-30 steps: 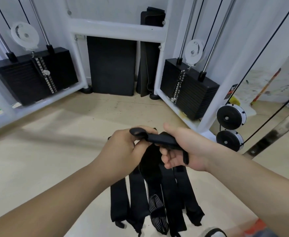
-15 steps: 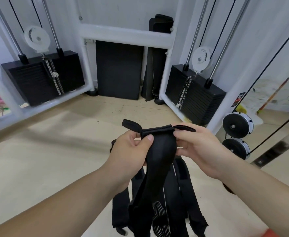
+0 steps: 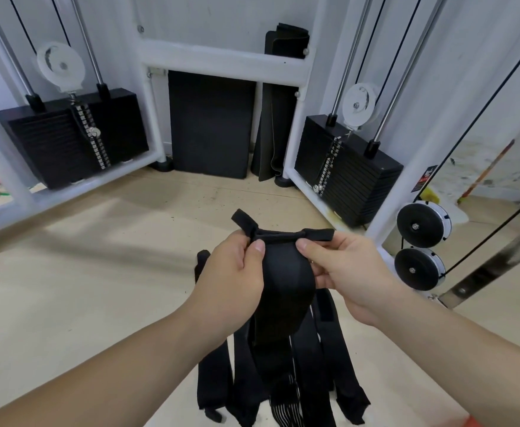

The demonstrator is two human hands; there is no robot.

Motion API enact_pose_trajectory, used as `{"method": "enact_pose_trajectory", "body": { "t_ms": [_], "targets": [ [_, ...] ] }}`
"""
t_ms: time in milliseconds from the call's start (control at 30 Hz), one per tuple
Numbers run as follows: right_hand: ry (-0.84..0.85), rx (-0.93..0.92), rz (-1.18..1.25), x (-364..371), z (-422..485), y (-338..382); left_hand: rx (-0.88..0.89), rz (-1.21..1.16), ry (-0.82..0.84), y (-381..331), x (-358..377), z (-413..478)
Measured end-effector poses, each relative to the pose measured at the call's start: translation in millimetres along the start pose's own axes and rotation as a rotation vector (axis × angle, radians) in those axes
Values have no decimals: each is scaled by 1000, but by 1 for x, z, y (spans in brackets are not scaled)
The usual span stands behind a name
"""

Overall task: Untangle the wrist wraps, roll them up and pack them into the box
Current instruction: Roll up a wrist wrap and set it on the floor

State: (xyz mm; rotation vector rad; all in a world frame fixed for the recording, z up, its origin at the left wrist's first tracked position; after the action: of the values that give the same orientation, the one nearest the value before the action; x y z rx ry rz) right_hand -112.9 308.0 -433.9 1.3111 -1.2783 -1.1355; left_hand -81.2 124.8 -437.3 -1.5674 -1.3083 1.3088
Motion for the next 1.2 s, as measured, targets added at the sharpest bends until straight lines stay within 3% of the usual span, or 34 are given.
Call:
{"method": "enact_pose_trajectory", "body": {
  "t_ms": [233,467,767,967,1200],
  "targets": [
    [-40,-159,40,-2,4,11,-49,-48,-97,-1,-3,4],
    [246,-38,193,1,3,13,-194,-218,-132,8,-10,16],
    [67,-47,99,-2,3,3,-212,-127,-14,16,-1,16],
    [122,-22,108,-2,3,6,-156,-147,71,10,0,13],
    [128,12,113,-1,3,4,10,-117,30,6,-1,10]
  ]
}}
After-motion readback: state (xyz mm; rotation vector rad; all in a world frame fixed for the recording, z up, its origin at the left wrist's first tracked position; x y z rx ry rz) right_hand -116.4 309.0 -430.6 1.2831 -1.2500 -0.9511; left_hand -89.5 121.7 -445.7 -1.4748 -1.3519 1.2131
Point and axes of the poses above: each hand's wrist, its own z-axis towards the middle knuckle, its own x-axis out of the palm, y = z × x, the point moved 3 cm from there along z, towards the middle knuckle, and after that the axes turned 8 degrees about -x, right-handed, at the moved point
